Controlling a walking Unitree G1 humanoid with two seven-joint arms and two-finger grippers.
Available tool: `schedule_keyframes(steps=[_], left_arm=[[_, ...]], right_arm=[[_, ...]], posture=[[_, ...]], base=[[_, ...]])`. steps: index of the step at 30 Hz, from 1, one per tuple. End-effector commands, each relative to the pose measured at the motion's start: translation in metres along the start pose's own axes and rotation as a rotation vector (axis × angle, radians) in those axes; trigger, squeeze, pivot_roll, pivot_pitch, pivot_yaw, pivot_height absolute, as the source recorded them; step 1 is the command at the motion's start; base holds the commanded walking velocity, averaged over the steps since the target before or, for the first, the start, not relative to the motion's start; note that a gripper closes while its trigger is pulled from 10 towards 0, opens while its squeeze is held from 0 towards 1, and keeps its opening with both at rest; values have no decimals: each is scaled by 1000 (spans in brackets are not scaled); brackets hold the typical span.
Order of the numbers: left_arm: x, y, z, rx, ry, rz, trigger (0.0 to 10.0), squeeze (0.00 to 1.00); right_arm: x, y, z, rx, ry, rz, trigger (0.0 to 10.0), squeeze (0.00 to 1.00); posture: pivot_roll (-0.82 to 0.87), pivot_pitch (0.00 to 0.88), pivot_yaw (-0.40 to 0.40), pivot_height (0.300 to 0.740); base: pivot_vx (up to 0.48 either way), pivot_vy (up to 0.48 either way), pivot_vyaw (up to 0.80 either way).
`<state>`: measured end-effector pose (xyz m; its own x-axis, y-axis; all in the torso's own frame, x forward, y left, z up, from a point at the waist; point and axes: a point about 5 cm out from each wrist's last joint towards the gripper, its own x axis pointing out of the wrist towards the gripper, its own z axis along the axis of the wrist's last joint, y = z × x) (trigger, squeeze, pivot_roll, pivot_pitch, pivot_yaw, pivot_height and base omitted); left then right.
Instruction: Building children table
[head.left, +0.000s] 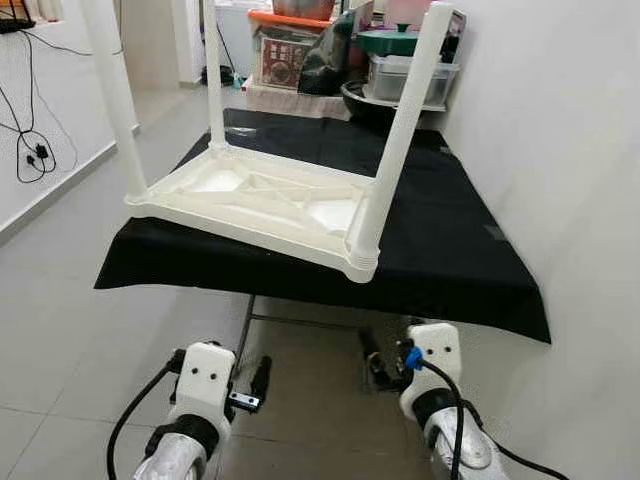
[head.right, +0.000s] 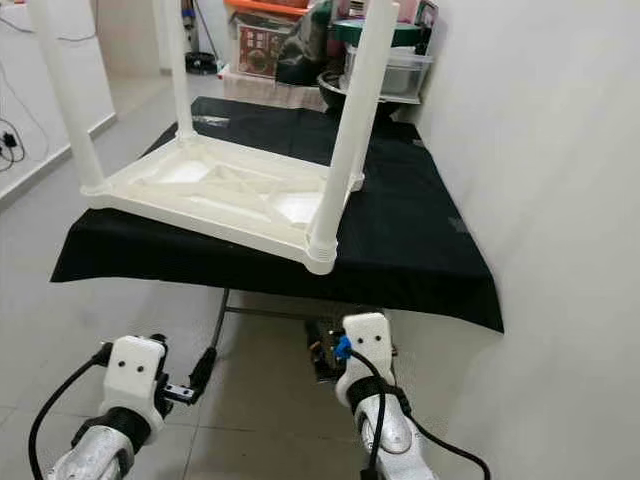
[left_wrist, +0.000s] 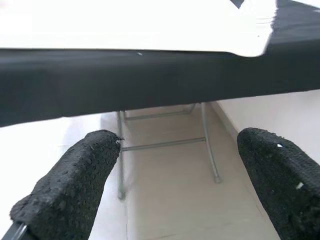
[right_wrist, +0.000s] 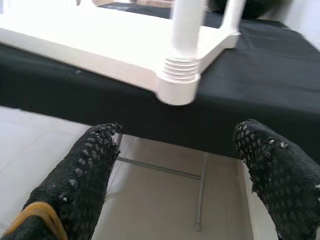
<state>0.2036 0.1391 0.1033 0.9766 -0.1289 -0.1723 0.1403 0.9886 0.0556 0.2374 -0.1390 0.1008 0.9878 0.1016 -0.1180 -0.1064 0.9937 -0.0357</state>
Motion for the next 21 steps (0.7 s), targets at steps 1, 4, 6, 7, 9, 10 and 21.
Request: schedule_keyframes(steps=[1, 4, 6, 7, 9, 10, 21], left_arm=[[1, 8, 7, 0, -33, 40, 10000, 0], [6, 14, 15, 8, -63, 67, 10000, 0], [7, 14, 16, 5, -70, 70, 10000, 0], [7, 15, 17, 0, -72, 75, 10000, 0], [9, 14, 19, 1, -82, 67, 10000, 0], [9, 14, 19, 2, -83, 65, 10000, 0], [11, 16, 28, 20, -115, 104, 10000, 0]], right_arm=[[1, -12, -1, -7, -6, -91, 10000, 0], [2, -14, 0, -21, -16, -127, 10000, 0], [2, -13, 1, -22, -19, -133, 10000, 0], [2, -13, 0, -13, -13, -138, 10000, 0], [3, -11, 0, -35, -13, -138, 10000, 0], [3, -11, 0, -39, -14, -137, 10000, 0], [10, -24, 8, -21, -44, -218, 10000, 0]], posture=[[109, 0, -93, 740], [103, 0, -93, 740], [101, 0, -90, 740], [101, 0, -90, 740], [99, 0, -91, 740], [99, 0, -91, 740], [87, 0, -80, 740]], base=[[0, 0, -800], [0, 0, 0], [0, 0, 0], [0, 0, 0], [0, 0, -569], [0, 0, -569], [0, 0, -218]])
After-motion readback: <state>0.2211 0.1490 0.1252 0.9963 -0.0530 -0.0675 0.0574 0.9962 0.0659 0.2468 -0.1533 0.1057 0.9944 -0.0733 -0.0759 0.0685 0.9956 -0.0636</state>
